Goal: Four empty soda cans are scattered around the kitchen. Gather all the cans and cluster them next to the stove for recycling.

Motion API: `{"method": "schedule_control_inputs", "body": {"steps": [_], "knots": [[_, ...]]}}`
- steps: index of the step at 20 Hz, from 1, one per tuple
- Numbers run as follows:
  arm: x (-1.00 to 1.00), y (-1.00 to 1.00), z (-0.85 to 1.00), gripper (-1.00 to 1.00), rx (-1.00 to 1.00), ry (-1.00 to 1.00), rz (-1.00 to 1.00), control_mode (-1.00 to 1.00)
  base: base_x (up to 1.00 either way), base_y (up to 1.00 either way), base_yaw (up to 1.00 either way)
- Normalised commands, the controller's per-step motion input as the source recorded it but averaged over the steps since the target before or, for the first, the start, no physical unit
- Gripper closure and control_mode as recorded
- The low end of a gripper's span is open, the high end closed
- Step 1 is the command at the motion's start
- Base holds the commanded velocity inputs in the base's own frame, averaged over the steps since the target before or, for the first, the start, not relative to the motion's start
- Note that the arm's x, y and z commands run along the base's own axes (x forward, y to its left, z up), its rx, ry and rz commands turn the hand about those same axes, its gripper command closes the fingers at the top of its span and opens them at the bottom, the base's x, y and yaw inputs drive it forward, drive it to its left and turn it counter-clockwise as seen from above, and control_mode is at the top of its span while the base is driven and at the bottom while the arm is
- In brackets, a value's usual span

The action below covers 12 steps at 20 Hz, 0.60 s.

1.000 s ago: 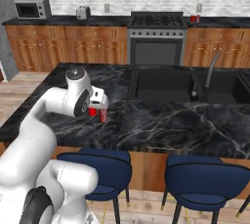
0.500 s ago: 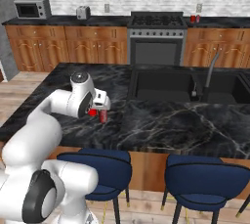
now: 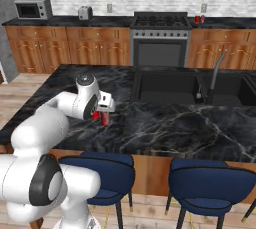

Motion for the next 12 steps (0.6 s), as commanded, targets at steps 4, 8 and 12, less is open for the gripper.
{"method": "schedule_control_inputs", "body": {"steps": [4, 8, 12], "knots": [[0.21, 0.0, -0.15, -1.0, 0.0, 0.0, 0.0, -1.0, 0.0, 0.0, 0.0], [0.18, 0.0, -0.15, -1.0, 0.0, 0.0, 0.0, -1.0, 0.0, 0.0, 0.0], [0.18, 0.0, -0.14, -1.0, 0.0, 0.0, 0.0, -1.0, 0.0, 0.0, 0.0]]}}
